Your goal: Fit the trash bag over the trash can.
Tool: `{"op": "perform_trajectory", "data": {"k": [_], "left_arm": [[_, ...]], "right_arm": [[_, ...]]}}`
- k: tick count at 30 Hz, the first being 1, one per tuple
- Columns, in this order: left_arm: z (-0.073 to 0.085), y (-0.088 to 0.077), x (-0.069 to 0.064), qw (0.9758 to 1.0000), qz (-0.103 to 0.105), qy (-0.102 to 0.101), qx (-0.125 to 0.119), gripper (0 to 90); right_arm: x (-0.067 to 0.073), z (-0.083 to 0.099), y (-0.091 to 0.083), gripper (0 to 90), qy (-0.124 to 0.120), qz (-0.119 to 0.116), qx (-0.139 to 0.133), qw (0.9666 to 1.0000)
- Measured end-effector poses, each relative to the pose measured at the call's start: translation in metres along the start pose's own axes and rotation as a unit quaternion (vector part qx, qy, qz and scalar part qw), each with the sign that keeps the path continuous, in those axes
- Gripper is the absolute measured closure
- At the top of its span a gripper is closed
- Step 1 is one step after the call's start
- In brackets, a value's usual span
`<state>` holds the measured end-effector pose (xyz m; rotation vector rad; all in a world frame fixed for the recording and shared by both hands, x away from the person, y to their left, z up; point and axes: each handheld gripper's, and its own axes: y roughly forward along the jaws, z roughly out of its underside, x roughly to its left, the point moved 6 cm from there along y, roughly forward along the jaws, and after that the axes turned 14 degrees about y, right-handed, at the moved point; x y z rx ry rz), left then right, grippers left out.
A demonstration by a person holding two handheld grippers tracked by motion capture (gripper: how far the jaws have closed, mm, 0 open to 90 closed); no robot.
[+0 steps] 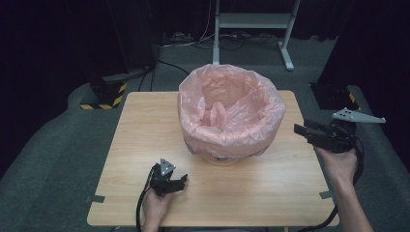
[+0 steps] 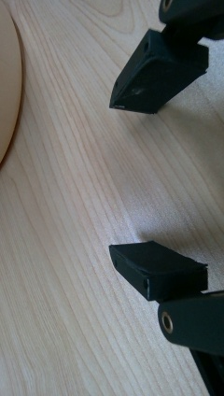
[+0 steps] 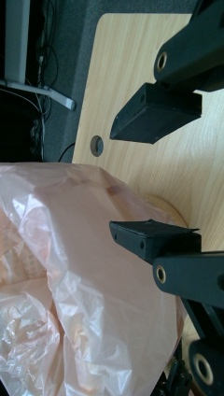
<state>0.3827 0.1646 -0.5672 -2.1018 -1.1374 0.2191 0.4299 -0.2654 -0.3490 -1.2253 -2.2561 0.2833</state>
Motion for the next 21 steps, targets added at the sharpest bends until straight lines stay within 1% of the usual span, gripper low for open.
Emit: {"op": "perform_trajectory", "data": {"k": [9,17,21], "left_arm": [[0.0,0.0,0.0,1.0,0.0,-0.001,0.0,25.0],[0.0,0.0,0.0,1.0,-0.001,-0.003,-0.001,25.0],[0.0,0.0,0.0,1.0,0.0,-0.003,-0.001,25.0]], "right_arm": [[-0.009,0.01,0.0,48.9,0.018,-0.006,-0.007,0.9998],[-0.01,0.014,0.002,48.9,0.02,-0.009,-0.009,0.9997],[-0.012,0.017,0.003,48.9,0.023,-0.007,-0.009,0.9997]]}}
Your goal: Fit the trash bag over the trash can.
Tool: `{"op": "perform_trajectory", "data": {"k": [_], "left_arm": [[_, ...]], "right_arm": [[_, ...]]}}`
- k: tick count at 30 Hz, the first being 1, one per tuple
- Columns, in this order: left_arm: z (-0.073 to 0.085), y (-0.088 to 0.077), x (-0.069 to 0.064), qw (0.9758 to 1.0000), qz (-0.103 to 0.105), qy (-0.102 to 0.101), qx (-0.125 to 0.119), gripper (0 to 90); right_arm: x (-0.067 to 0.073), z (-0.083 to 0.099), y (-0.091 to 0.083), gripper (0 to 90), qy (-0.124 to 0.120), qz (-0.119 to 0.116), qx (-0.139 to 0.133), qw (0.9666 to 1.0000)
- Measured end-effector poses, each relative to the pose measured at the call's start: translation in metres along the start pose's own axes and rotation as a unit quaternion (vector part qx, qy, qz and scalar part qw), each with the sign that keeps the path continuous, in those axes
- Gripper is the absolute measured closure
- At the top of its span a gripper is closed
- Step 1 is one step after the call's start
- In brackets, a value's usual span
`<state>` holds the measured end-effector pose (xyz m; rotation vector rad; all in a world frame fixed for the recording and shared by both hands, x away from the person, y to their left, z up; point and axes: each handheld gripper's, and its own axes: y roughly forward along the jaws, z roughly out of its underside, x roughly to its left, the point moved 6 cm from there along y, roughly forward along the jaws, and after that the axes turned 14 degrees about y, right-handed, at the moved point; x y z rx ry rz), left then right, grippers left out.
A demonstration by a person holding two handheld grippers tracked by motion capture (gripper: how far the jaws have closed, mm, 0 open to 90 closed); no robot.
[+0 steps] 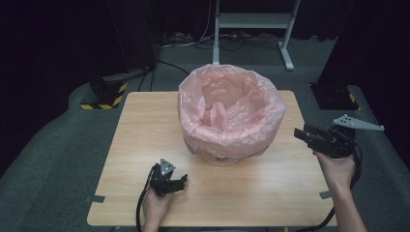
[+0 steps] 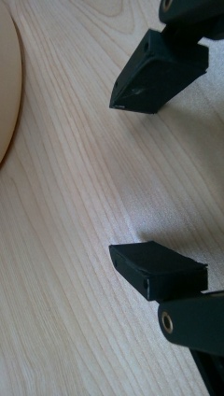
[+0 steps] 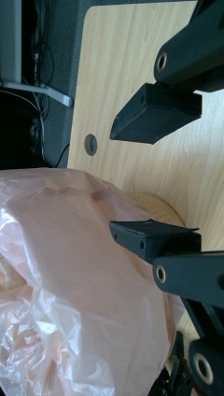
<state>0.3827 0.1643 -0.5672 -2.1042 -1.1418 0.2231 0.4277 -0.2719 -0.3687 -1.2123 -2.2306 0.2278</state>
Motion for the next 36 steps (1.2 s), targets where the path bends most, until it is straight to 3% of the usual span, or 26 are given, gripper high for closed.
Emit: {"op": "perform_trajectory", "data": {"k": [8,36], "left_arm": [[0.0,0.0,0.0,1.0,0.0,0.001,0.0,24.8],[0.0,0.0,0.0,1.0,0.0,0.003,0.001,24.5]], "right_arm": [[-0.002,0.007,0.002,49.2,0.002,0.008,0.003,1.0],[-0.004,0.033,0.027,49.9,0.005,-0.002,0.013,0.9999]]}}
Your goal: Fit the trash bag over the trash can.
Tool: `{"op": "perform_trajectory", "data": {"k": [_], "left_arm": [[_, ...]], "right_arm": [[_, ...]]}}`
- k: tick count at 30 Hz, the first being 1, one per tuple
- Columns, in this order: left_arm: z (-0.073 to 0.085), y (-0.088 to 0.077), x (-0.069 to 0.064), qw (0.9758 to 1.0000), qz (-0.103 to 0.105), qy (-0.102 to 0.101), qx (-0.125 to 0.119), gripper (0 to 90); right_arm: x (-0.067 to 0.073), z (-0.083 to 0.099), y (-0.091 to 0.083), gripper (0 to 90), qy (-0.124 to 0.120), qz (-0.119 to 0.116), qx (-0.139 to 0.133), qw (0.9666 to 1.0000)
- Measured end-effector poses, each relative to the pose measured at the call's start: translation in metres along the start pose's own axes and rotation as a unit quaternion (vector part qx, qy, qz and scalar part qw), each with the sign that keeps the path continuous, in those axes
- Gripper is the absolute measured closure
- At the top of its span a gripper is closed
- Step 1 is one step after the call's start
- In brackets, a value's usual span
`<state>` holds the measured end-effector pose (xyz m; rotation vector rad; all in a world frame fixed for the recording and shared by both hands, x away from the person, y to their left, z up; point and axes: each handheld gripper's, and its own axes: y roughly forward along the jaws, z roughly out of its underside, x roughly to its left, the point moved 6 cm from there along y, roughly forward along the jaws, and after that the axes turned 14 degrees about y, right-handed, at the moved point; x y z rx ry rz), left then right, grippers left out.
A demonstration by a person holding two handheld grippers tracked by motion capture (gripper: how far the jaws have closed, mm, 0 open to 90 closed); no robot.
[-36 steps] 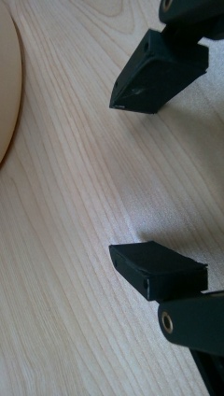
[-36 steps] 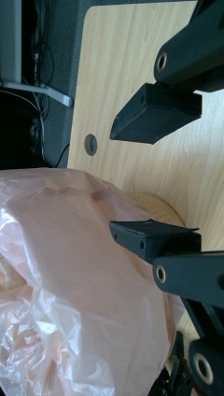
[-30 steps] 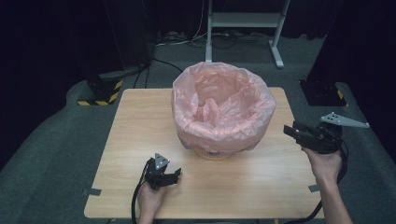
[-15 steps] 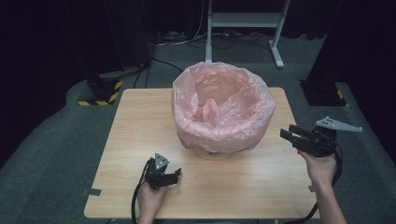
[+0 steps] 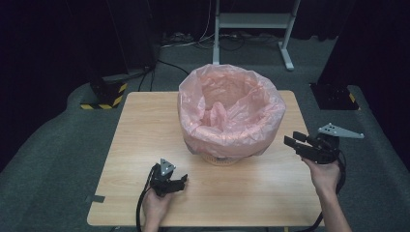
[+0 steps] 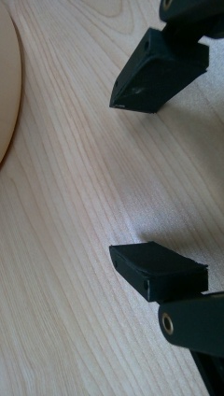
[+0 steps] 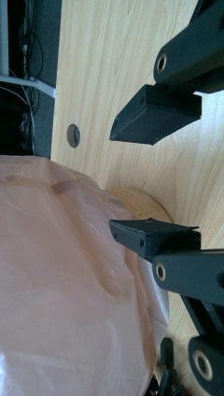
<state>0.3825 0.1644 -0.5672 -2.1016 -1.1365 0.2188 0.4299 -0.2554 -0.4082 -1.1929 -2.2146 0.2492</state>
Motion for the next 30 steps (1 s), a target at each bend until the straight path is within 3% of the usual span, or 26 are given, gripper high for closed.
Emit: {"op": "perform_trajectory", "data": {"k": [6,18,30], "left_arm": [[0.0,0.0,0.0,1.0,0.0,0.001,0.0,24.5],[0.0,-0.001,-0.002,1.0,0.003,0.001,-0.001,24.3],[0.001,-0.001,-0.002,1.0,0.003,0.003,-0.001,24.2]], "right_arm": [[-0.005,0.004,0.003,50.0,0.005,0.001,-0.005,1.0],[-0.001,0.008,0.012,50.7,-0.005,0.005,-0.006,1.0],[-0.002,0.009,0.017,50.9,0.002,0.004,-0.013,0.9999]]}}
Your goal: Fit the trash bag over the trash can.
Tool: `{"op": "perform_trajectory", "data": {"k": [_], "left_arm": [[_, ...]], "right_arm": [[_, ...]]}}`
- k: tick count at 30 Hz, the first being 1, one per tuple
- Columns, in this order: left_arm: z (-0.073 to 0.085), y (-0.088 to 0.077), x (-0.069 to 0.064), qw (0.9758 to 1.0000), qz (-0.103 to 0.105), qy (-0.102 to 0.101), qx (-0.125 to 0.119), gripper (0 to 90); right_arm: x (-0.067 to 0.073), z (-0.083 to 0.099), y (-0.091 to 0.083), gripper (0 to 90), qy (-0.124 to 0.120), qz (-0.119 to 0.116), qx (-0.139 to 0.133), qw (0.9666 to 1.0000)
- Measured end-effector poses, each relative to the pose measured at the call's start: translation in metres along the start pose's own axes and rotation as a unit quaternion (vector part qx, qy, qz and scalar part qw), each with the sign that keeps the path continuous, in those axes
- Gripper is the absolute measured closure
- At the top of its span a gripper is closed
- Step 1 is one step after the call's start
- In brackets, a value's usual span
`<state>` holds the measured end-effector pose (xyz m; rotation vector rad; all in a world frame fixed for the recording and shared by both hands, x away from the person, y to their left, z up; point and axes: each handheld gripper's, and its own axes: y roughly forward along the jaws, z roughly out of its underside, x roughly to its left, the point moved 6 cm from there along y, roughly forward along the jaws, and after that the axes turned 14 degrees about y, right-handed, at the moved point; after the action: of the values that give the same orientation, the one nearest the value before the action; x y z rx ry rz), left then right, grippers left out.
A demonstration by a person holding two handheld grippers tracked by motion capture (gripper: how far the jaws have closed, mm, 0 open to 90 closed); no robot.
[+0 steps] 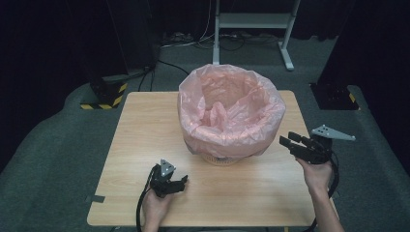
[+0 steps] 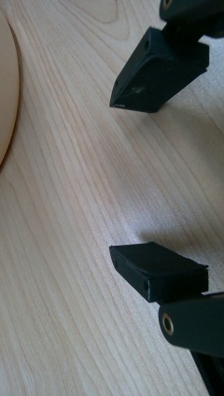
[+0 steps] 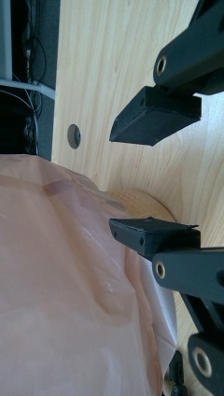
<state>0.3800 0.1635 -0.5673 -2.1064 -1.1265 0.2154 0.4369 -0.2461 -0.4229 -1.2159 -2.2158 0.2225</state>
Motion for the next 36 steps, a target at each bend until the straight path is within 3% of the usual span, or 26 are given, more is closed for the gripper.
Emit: {"op": "perform_trajectory", "data": {"k": [12,36], "left_arm": [[0.0,0.0,0.0,1.0,0.0,0.0,0.0,24.2],[0.0,0.0,0.0,1.0,0.0,-0.001,0.0,24.2]], "right_arm": [[-0.005,0.012,-0.002,50.9,0.013,-0.004,-0.003,0.9999],[-0.019,0.025,0.008,50.9,0.021,0.018,0.008,0.9996]]}}
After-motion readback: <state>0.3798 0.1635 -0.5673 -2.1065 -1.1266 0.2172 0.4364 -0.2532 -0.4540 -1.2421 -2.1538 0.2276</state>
